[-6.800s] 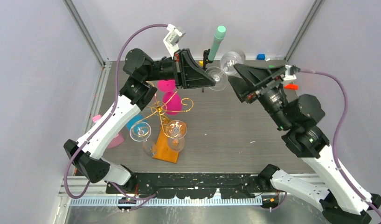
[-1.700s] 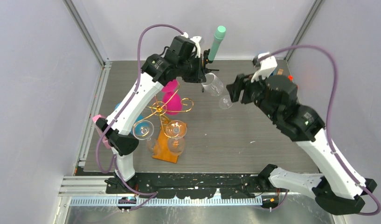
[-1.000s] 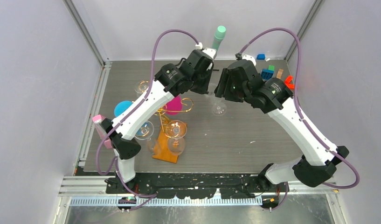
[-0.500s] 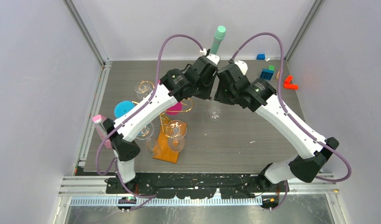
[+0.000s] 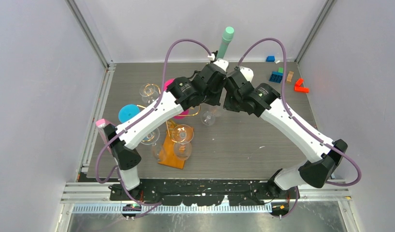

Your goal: Take the wine glass off the wine glass rack

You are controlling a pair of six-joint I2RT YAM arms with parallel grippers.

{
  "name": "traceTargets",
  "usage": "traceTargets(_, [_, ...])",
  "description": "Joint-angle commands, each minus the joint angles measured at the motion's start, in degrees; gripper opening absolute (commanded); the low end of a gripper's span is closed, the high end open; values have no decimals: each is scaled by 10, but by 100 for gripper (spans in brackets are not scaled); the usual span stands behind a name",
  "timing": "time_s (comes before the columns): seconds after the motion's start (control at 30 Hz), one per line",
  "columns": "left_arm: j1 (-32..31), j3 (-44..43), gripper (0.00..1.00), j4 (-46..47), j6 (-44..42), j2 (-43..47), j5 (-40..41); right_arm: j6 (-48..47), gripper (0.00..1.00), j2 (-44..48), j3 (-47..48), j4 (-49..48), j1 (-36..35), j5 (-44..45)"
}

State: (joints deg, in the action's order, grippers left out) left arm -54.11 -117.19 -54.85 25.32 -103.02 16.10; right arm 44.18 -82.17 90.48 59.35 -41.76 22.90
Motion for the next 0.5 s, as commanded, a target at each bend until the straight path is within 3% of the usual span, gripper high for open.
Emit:
traceTargets(0.0, [7,7,1,32,33,52,16,32,0,15,-5,-30,4,32])
traceTargets(0.2, [7,33,21,53,43,75,16,41,0,32,-28,-41,4,36])
traceTargets(0.47, [7,51,28,71,52,95,4,47,0,45,-50,-49,4,43])
